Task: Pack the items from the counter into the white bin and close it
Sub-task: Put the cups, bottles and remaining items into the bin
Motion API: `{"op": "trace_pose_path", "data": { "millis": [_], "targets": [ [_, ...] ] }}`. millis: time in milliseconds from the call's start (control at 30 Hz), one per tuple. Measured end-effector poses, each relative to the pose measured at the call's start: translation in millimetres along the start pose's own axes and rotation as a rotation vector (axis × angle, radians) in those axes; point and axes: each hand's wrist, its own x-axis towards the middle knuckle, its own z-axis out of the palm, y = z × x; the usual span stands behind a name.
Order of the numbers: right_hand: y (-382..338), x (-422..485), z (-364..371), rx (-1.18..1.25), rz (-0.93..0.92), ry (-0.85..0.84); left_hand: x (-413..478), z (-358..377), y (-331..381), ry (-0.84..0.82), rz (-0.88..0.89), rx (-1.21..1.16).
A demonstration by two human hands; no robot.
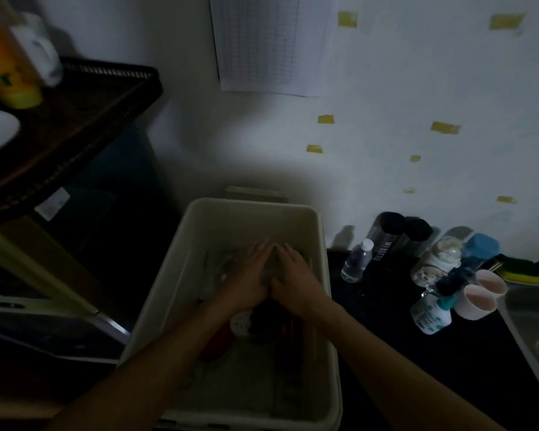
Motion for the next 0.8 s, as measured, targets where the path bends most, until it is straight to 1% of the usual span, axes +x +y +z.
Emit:
{"op": "trace_pose_path", "data": {
  "millis": [67, 133, 233, 300, 367, 500, 567, 667, 800],
  "targets": [
    [3, -1, -15, -0.011, -0.021, 0.028, 8, -5, 7, 0.021, 0.004, 0.033],
    [6, -4, -27, -0.010, -0.033, 0.048, 12, -8, 15, 0.062, -0.027, 0.009],
    [19, -9, -46, 0.012, -0.044, 0.091, 22, -8, 41, 0.120, -0.062, -0.148],
    [30, -12, -58, 0.057, -0.061, 0.121, 31, -6, 62, 0.155, -0.040, -0.193],
    [44, -16, -70, 0.104, -0.072, 0.168, 41, -2, 82, 0.171, 0.016, -0.139],
    [83, -31, -92, 0.080, 0.021, 0.243, 62, 9, 122, 0.169, 0.102, -0.140],
    [104, -36, -101, 0.069, 0.091, 0.247, 74, 20, 140, 0.159, 0.145, -0.122],
    [139, -47, -119, 0.060, 0.176, 0.277, 94, 42, 163, 0.107, 0.179, -0.090],
    [175, -63, -137, 0.097, 0.216, 0.292, 115, 72, 189, 0.031, 0.192, -0.117]
  ]
}}
